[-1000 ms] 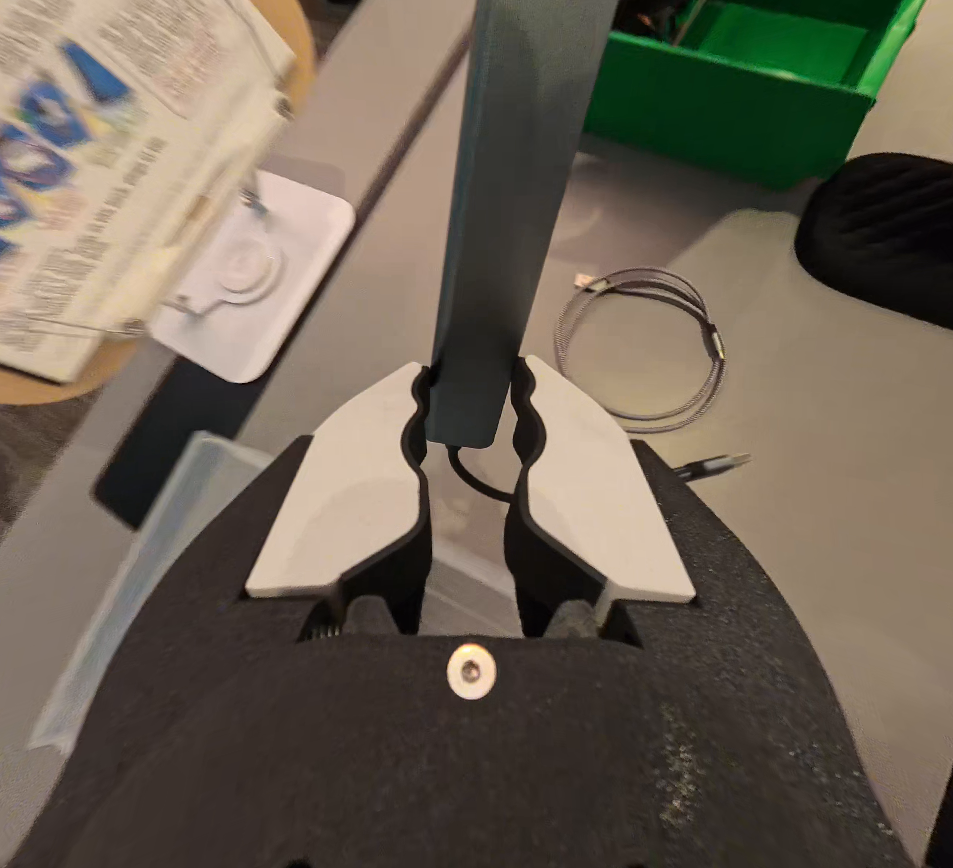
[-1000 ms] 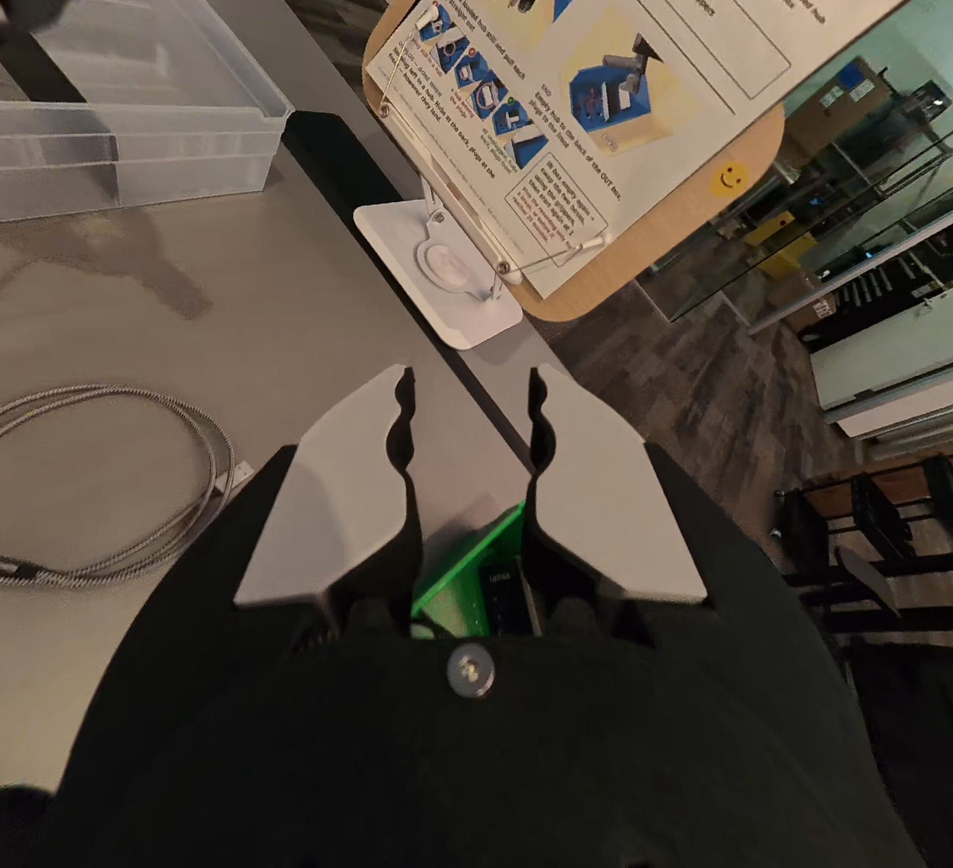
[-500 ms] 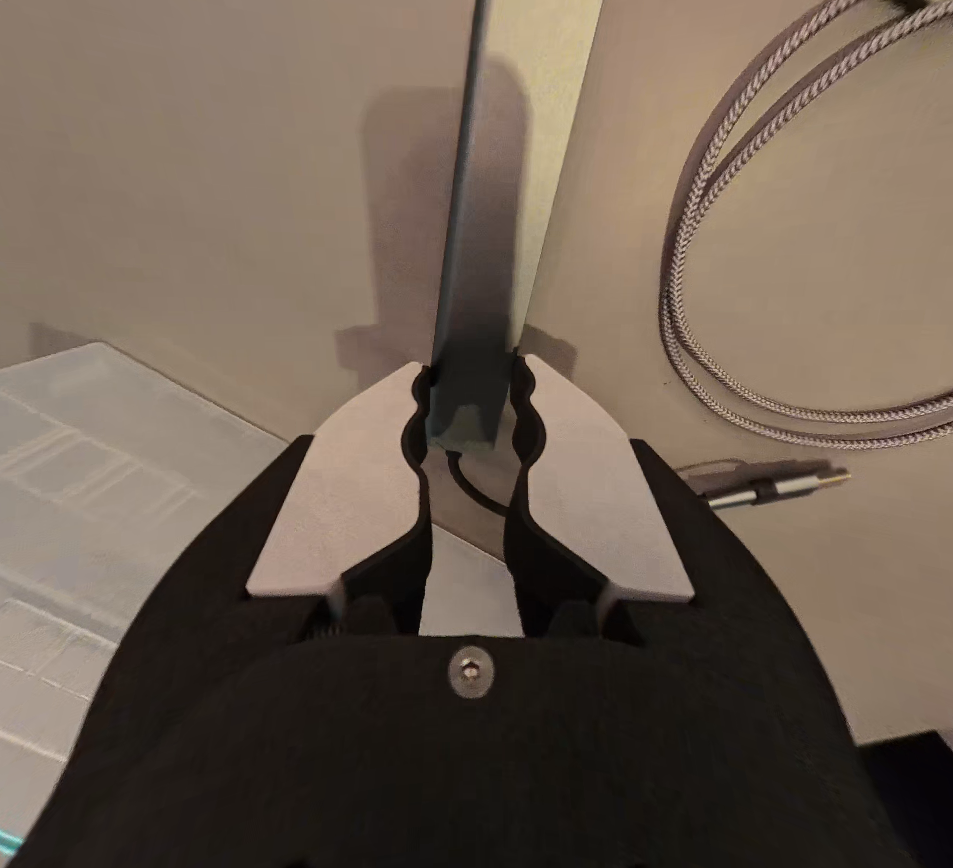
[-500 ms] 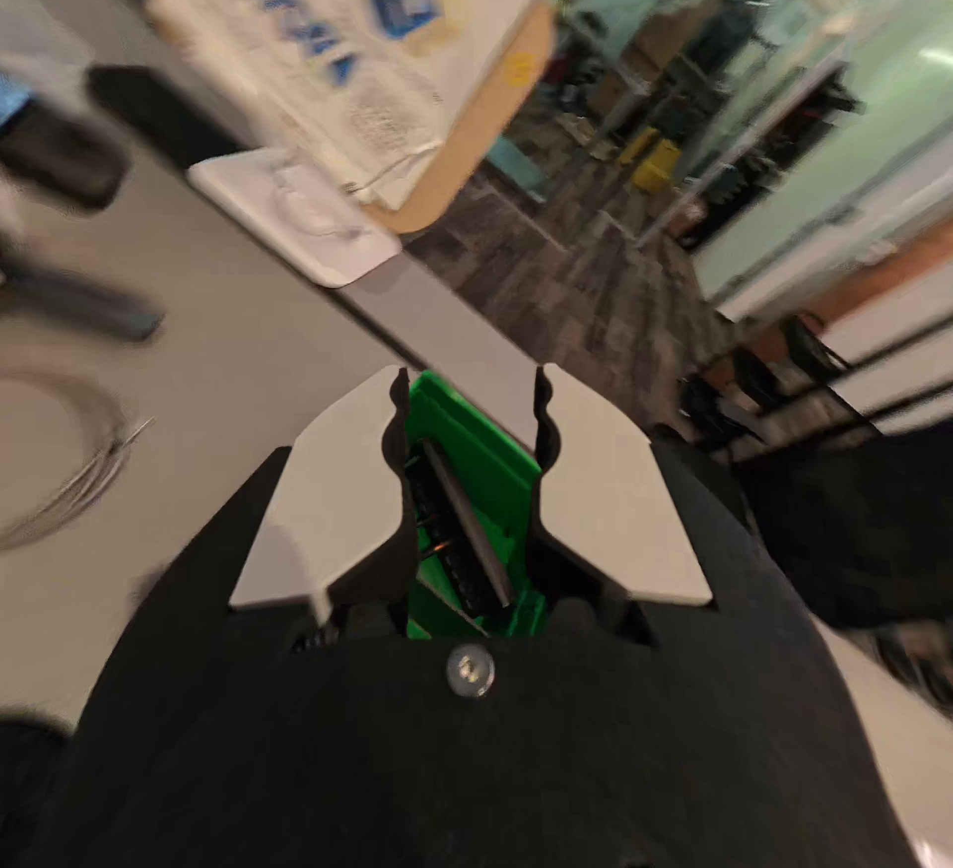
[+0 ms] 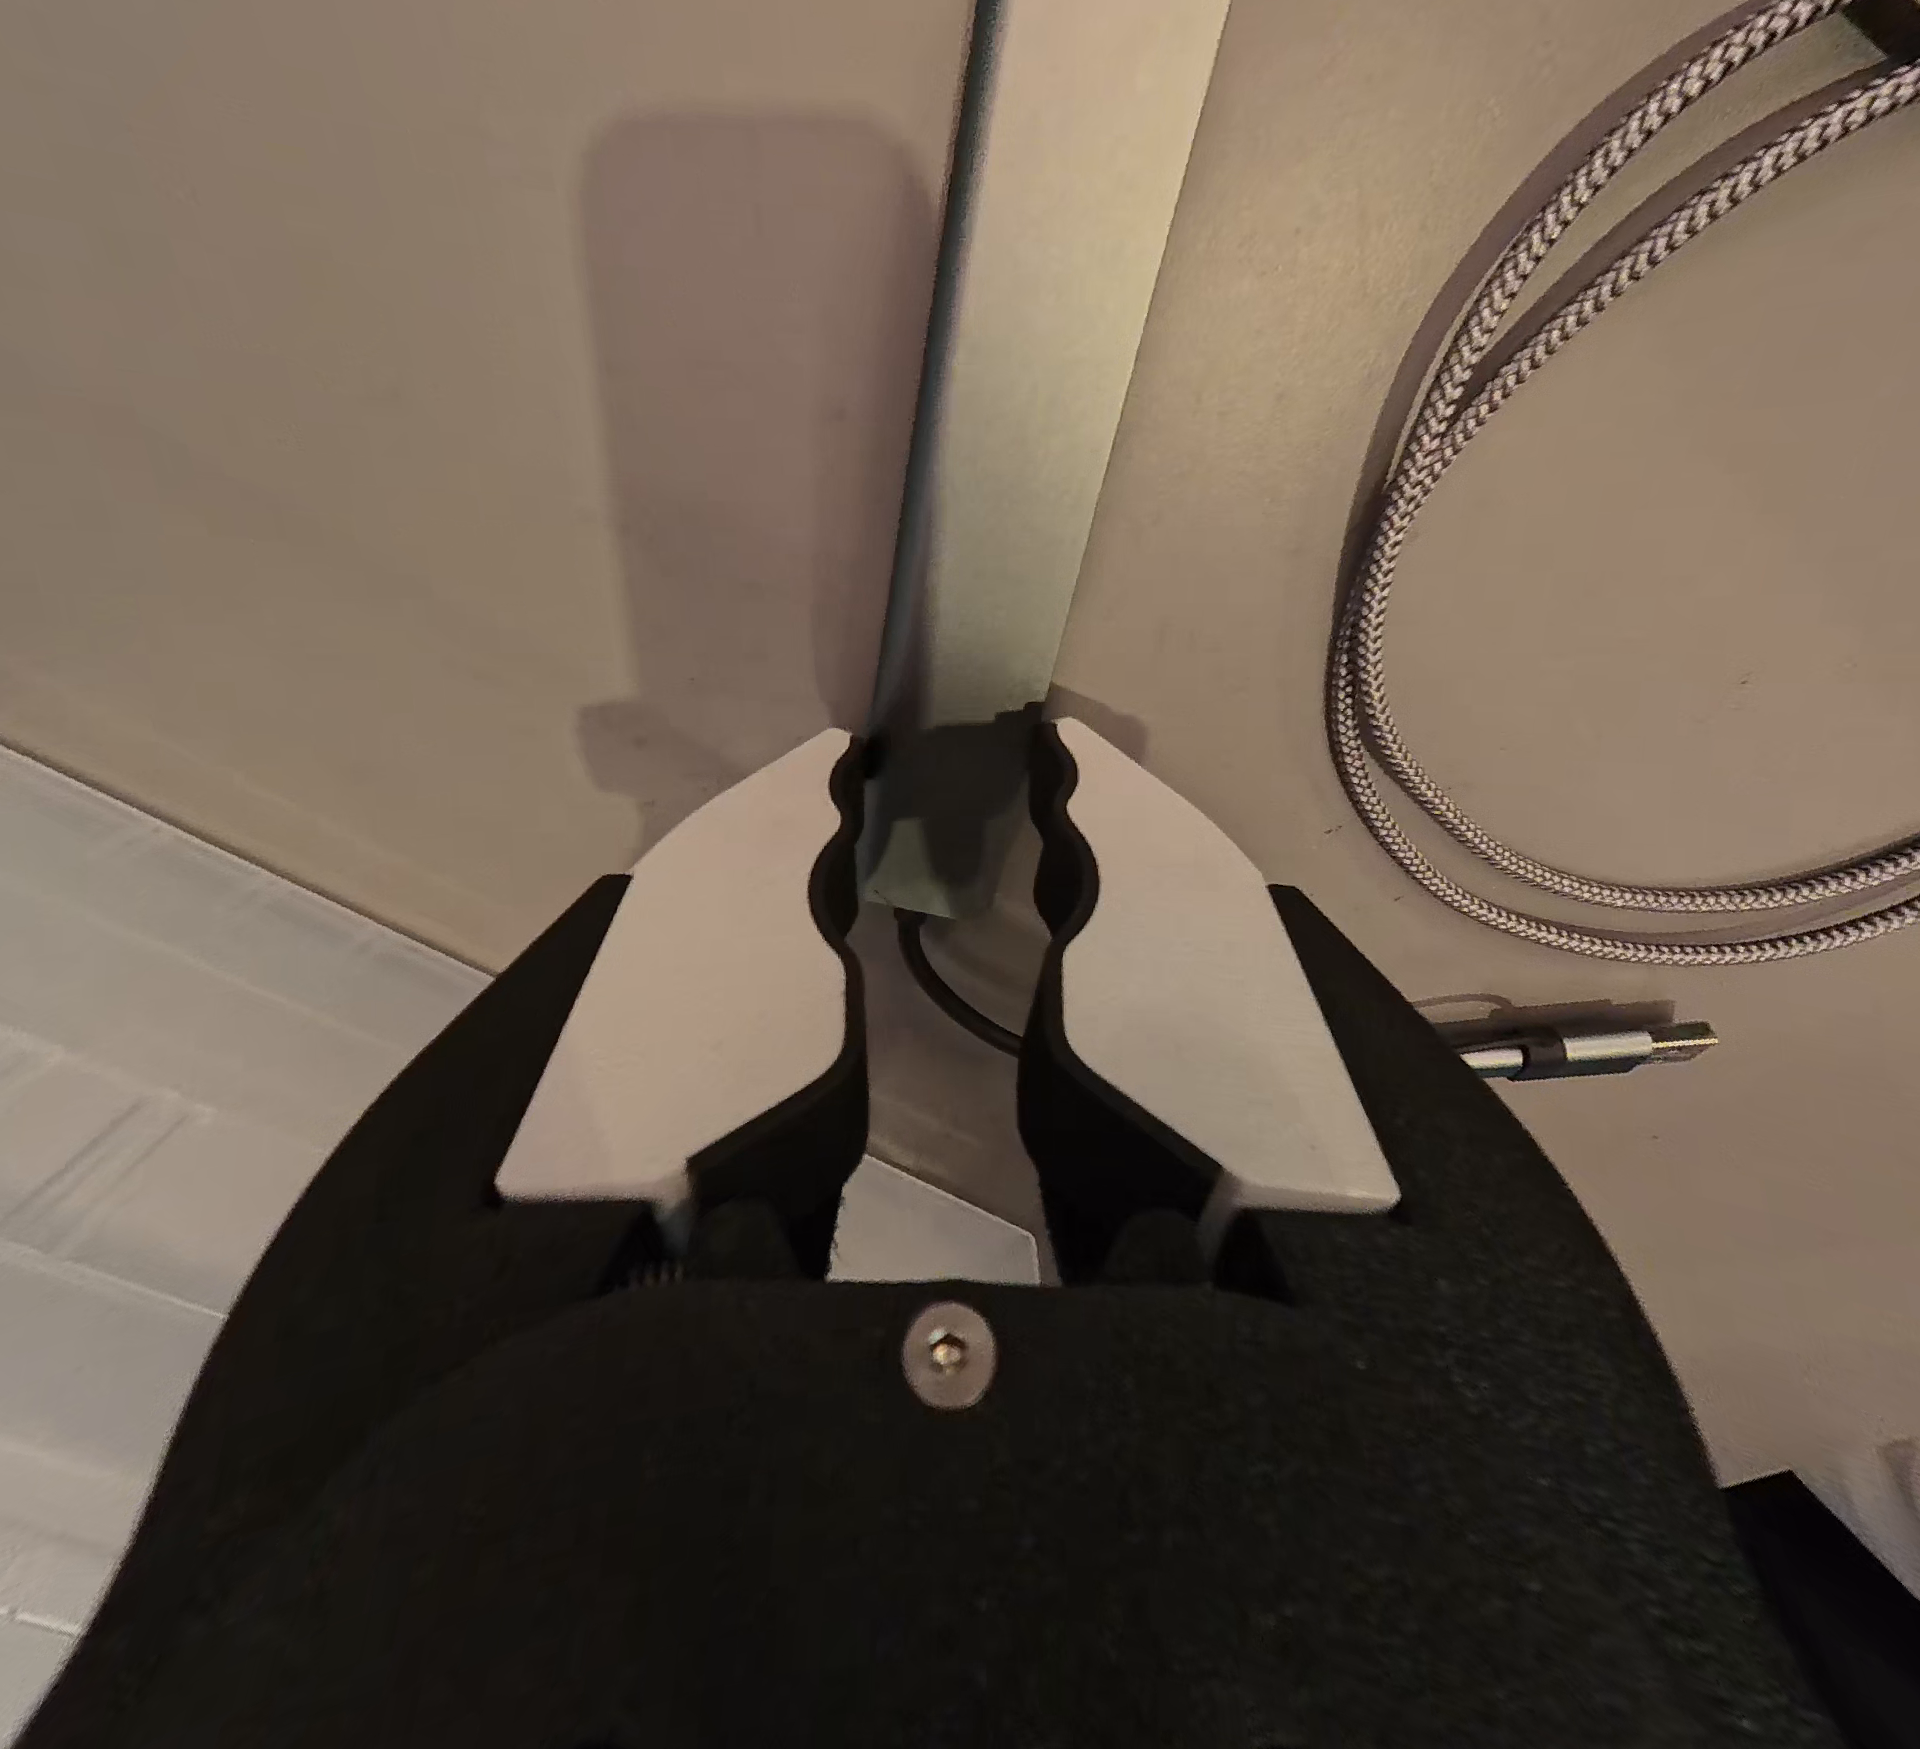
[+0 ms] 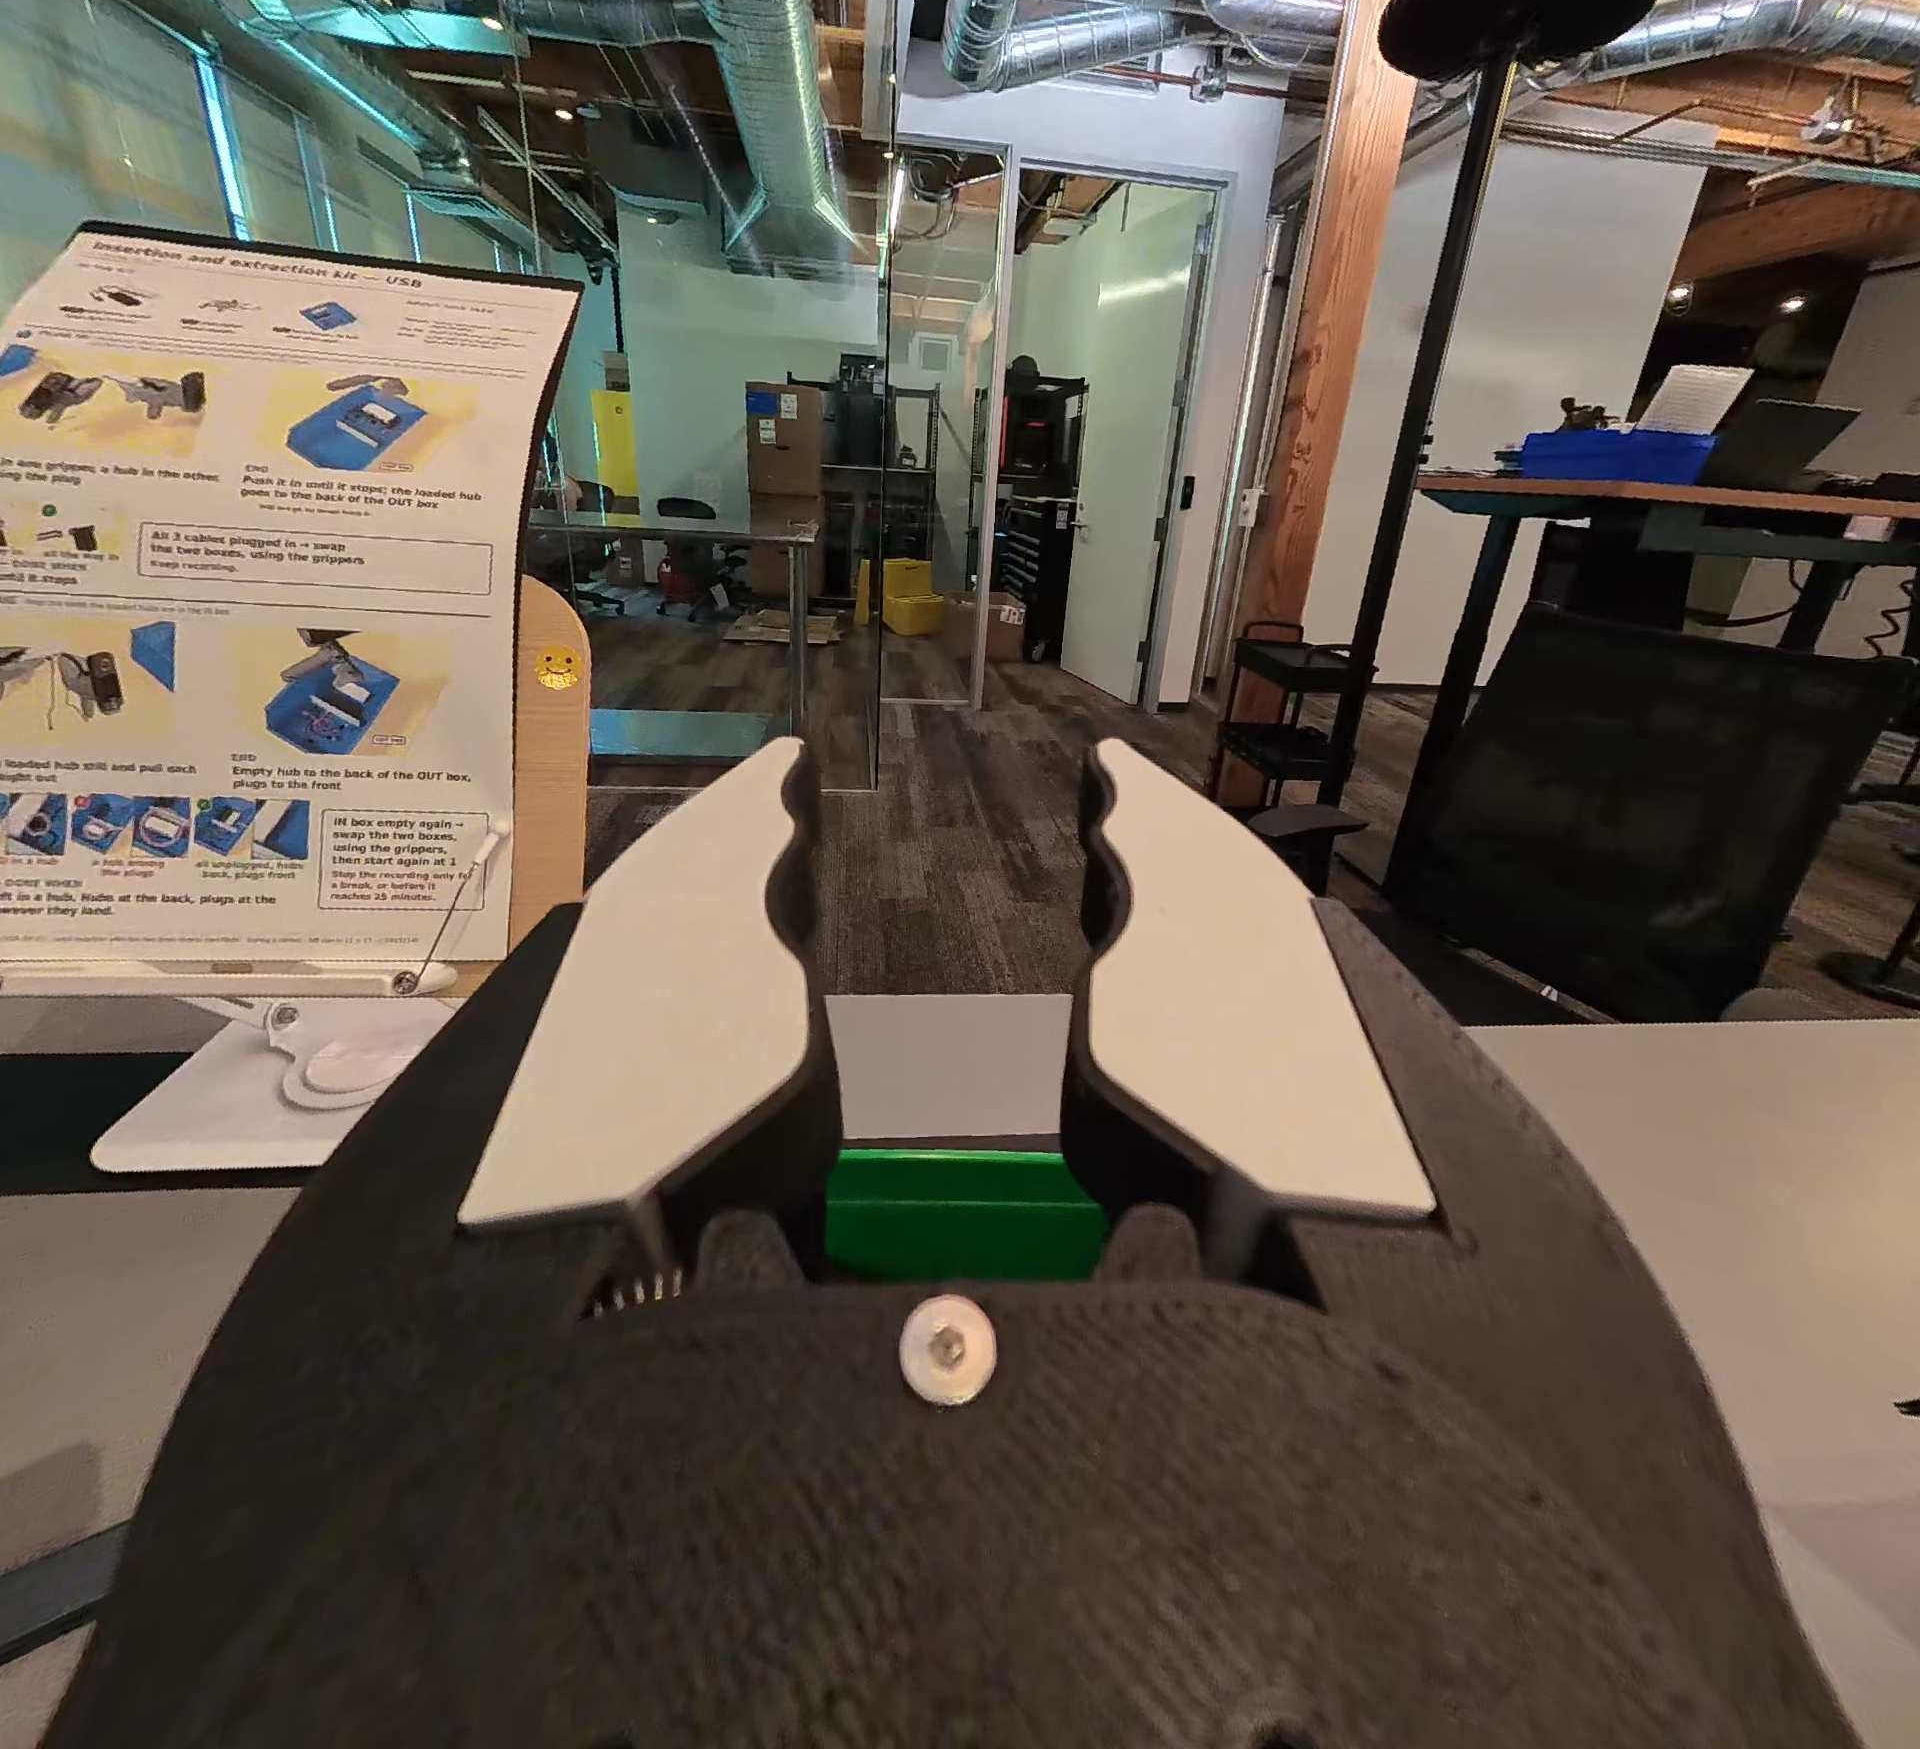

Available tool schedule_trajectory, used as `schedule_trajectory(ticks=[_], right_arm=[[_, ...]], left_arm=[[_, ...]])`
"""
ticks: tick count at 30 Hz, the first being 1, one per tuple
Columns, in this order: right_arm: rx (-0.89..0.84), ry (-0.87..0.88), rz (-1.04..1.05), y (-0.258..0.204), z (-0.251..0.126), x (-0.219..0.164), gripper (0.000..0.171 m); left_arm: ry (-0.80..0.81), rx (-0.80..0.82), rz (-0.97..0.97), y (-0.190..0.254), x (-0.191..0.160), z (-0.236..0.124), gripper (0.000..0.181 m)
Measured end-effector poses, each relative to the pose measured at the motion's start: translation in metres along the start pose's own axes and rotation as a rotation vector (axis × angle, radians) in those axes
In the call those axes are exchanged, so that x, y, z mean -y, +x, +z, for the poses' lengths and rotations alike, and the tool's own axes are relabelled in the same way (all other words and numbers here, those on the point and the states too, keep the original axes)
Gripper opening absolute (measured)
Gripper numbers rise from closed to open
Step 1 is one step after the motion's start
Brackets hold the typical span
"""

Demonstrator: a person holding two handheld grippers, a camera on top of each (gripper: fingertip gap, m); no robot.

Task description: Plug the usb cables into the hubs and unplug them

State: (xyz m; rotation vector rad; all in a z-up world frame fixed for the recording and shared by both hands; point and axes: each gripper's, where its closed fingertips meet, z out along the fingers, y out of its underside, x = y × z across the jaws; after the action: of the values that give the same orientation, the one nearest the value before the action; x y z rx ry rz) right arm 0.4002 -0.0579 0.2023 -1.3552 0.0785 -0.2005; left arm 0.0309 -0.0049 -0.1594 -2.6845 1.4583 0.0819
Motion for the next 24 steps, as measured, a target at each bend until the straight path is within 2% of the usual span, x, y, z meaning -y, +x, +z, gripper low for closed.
schedule_trajectory(ticks=[12,13,15,16,18,21,24], right_arm=[[0.063,-0.091,-0.009,-0.008,0.013,-0.022,0.049],[0.077,-0.102,-0.013,-0.012,0.014,-0.025,0.050],[0.107,-0.117,-0.023,-0.020,0.015,-0.028,0.050],[0.118,-0.125,-0.031,-0.023,0.016,-0.029,0.051],[0.141,-0.122,-0.042,-0.029,0.016,-0.028,0.051],[0.171,-0.105,-0.038,-0.038,0.016,-0.025,0.051],[0.205,-0.101,-0.039,-0.046,0.018,-0.024,0.051]], left_arm=[[0.001,-0.017,0.019,0.000,0.001,0.001,0.030],[0.013,0.000,0.026,-0.002,0.001,0.000,0.034],[0.032,0.090,0.017,-0.014,-0.001,-0.003,0.052],[0.035,0.120,0.014,-0.017,-0.003,-0.007,0.053],[0.096,0.153,0.012,-0.016,-0.001,-0.022,0.054],[0.291,0.117,-0.002,0.001,0.011,-0.054,0.047],[0.469,-0.057,-0.009,0.046,0.023,-0.076,0.043]])
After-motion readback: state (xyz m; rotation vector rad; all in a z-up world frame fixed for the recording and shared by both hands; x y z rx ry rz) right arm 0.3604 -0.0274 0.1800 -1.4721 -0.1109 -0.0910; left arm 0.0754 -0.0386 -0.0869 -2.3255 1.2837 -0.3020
